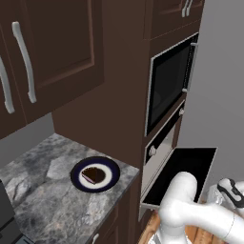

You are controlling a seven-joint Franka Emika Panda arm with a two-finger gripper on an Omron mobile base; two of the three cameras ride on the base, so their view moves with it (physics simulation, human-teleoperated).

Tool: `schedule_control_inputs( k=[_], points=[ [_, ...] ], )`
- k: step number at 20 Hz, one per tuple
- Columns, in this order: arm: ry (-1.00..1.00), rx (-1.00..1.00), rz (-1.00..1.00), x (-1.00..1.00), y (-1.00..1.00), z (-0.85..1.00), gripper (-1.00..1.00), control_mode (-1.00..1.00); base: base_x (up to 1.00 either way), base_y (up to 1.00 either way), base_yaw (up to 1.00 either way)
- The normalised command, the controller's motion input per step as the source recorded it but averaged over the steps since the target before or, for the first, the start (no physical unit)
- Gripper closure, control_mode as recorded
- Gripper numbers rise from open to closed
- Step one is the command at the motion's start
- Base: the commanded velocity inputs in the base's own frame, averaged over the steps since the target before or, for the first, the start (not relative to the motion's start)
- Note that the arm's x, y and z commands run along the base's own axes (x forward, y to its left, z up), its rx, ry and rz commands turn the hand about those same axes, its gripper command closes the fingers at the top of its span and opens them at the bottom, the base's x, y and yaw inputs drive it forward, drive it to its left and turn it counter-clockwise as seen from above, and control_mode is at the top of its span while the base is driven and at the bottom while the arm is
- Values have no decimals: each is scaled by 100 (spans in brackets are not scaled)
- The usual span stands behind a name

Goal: Take the baked cake out of the oven and place it on the plate for cooling. Then close the oven door.

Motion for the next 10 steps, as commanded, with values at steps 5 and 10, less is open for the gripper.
schedule_control_inputs(
  k=[5,10],
  points=[
    [-2,13,7,40,0,-29,-100,-100,0,0,0],
    [-8,14,9,44,0,-26,-100,-100,0,0,0]
  ],
)
